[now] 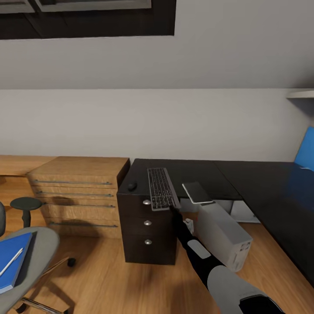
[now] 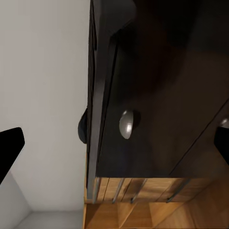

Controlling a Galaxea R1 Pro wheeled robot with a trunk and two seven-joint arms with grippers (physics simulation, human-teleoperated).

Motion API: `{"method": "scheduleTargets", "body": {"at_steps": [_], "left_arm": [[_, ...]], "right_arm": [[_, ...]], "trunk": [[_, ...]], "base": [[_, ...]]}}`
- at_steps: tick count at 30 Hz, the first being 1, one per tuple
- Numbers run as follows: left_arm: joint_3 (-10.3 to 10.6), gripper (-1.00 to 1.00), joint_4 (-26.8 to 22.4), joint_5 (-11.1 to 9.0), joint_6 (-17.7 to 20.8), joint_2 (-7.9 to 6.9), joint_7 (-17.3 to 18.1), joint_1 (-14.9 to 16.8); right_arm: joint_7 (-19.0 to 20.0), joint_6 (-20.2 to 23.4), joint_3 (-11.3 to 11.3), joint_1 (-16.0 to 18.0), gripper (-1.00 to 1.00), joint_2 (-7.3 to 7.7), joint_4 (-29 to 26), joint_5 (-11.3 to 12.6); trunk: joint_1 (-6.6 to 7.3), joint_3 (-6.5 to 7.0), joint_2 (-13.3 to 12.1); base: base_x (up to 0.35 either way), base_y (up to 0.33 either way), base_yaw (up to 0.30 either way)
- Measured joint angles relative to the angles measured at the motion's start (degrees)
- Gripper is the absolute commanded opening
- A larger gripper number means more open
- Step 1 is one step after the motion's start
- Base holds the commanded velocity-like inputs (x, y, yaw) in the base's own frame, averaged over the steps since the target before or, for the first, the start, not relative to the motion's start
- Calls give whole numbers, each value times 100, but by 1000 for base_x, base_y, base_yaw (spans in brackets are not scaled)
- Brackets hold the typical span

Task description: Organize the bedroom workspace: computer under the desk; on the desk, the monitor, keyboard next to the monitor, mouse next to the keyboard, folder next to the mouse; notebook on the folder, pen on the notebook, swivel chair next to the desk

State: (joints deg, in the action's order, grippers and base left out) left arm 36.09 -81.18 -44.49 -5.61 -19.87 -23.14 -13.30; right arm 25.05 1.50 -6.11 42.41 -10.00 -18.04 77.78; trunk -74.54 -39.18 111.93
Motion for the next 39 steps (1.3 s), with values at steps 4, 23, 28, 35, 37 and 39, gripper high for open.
{"method": "scheduleTargets", "body": {"at_steps": [4,23,28,35,37,39], "left_arm": [[-2,100,2,6,-3,0,0,2],[-5,100,2,0,-4,-2,-9,0],[-9,100,2,0,-2,-2,-9,0],[-5,100,3,0,-3,-1,-9,0],[-6,100,3,0,-2,0,-9,0],[-6,100,2,0,-5,-1,-9,0]], "right_arm": [[-3,1,0,2,100,0,7,0],[-14,8,0,0,100,0,28,-1],[-5,18,0,0,100,0,45,16],[-42,10,-12,2,-100,0,36,9],[-46,2,-3,1,-100,0,34,-2],[-45,7,9,1,-100,0,37,21]], "trunk": [[0,0,0],[-1,0,0],[-1,0,0],[-1,1,0],[-1,0,0],[-1,0,0]], "base": [[110,0,0],[108,0,0],[0,0,0],[0,0,0],[0,0,0],[0,0,0]]}}
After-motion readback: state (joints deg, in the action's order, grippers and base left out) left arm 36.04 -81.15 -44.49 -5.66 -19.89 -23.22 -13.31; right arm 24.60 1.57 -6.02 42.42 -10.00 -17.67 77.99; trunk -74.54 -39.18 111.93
